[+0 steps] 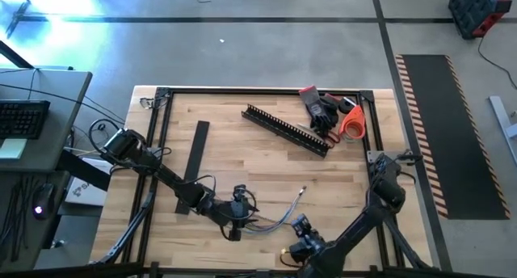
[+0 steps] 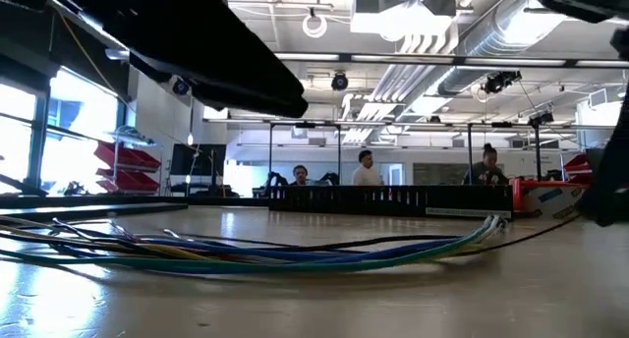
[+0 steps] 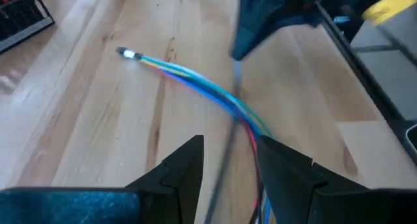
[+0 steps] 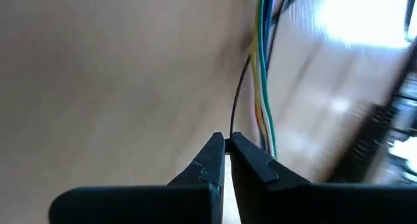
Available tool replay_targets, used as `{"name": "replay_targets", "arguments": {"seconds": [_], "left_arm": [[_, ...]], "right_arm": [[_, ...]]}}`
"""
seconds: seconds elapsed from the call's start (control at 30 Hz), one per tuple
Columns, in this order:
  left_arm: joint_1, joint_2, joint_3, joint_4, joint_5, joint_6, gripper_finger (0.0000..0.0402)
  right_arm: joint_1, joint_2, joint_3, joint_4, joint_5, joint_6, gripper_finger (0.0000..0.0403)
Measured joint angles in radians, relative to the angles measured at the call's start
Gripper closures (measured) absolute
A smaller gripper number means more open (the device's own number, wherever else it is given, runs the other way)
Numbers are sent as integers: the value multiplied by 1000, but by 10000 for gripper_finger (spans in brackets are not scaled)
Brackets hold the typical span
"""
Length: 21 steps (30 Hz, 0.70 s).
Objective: Ziptie cables
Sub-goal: Wrap the black zip tie on the cables
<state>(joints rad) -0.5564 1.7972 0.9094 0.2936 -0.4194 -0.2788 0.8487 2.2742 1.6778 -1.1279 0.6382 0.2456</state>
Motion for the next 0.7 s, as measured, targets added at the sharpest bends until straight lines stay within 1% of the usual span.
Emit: {"name": "replay_targets", "arguments": {"seconds": [0.07, 0.13, 0.23, 0.37, 0.47, 0.53, 0.7], "left_arm": [[-12, -3, 21, -104, -40, -26, 277], [-24, -9, 46, -217, -82, -54, 283], [-51, -14, 89, -291, -114, -61, 293], [-71, -11, 103, -318, -129, -77, 308], [-84, -9, 105, -312, -138, -115, 318], [-88, -6, 101, -326, -149, -149, 323], [-93, 11, 103, -301, -175, -195, 334]], "right_arm": [[-17, 3, 14, 50, -44, 33, 403], [-41, 5, 41, 45, -73, 90, 403], [-67, 7, 88, 68, -115, 177, 403], [-97, 13, 140, 63, -191, 289, 403], [-99, 15, 174, 42, -211, 399, 403], [-105, 18, 185, -9, -219, 498, 403], [-121, 21, 200, -177, -217, 716, 403]]}}
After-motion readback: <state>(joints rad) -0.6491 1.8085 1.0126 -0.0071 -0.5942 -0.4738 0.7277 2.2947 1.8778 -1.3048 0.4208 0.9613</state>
